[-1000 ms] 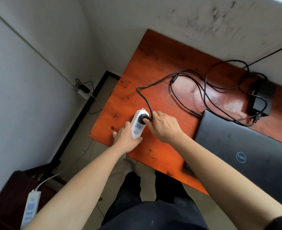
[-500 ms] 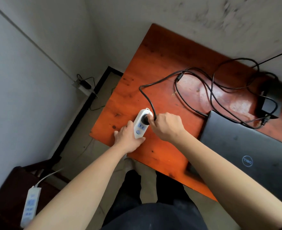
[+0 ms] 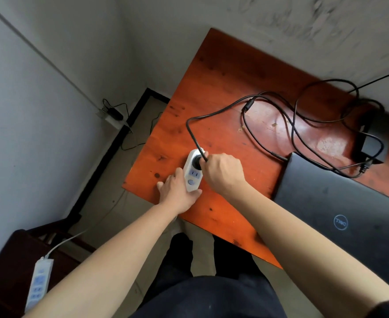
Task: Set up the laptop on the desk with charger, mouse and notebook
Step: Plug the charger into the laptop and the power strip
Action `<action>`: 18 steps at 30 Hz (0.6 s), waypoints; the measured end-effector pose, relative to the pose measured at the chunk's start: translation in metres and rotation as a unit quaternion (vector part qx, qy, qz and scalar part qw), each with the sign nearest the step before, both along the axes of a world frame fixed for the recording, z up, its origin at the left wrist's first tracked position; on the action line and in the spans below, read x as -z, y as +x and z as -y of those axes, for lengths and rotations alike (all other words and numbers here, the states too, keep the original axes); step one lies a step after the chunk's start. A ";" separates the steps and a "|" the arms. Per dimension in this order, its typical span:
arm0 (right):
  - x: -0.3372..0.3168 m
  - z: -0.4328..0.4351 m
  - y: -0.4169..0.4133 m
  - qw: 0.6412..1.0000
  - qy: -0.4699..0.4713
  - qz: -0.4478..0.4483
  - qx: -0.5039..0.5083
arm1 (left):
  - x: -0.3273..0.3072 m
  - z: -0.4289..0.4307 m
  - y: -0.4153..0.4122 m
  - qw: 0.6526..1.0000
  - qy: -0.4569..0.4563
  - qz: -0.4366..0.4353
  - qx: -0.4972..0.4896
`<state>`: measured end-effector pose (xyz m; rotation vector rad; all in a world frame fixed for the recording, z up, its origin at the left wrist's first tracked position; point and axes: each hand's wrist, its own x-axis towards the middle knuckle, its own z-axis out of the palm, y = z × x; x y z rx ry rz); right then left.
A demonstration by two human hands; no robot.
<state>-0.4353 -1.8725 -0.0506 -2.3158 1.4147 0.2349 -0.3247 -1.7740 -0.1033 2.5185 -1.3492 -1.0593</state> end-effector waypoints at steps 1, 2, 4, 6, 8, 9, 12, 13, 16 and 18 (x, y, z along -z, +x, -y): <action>0.000 0.001 0.003 1.000 0.004 -0.003 -0.002 | 0.000 0.001 0.000 1.000 0.002 -0.001 -0.003; 0.002 0.003 0.001 1.000 0.009 -0.007 -0.005 | 0.000 0.001 -0.001 1.000 0.002 -0.001 -0.003; 0.009 0.006 -0.009 1.000 0.008 -0.011 0.007 | 0.000 0.000 -0.003 1.000 -0.001 0.000 0.000; 0.013 0.004 -0.015 0.999 0.003 -0.007 0.032 | 0.000 0.000 -0.005 1.000 -0.009 0.005 0.004; 0.011 0.001 -0.008 0.999 -0.003 -0.009 0.033 | 0.000 0.001 -0.004 1.000 -0.005 0.004 0.003; 0.010 0.001 -0.004 1.000 -0.001 -0.014 0.023 | 0.000 0.002 -0.003 1.000 0.000 0.003 0.003; 0.002 0.007 0.006 0.999 0.027 -0.029 0.015 | -0.001 0.002 0.000 1.000 0.015 -0.004 0.001; -0.001 0.010 0.006 0.999 0.037 -0.031 0.019 | -0.004 0.002 0.000 1.000 0.017 -0.006 0.002; -0.007 0.016 0.007 0.995 0.084 -0.030 0.049 | -0.011 0.001 -0.001 1.000 0.017 -0.011 0.015; -0.012 0.015 0.009 0.995 0.094 -0.024 0.033 | -0.016 -0.002 0.004 1.000 -0.008 0.013 0.021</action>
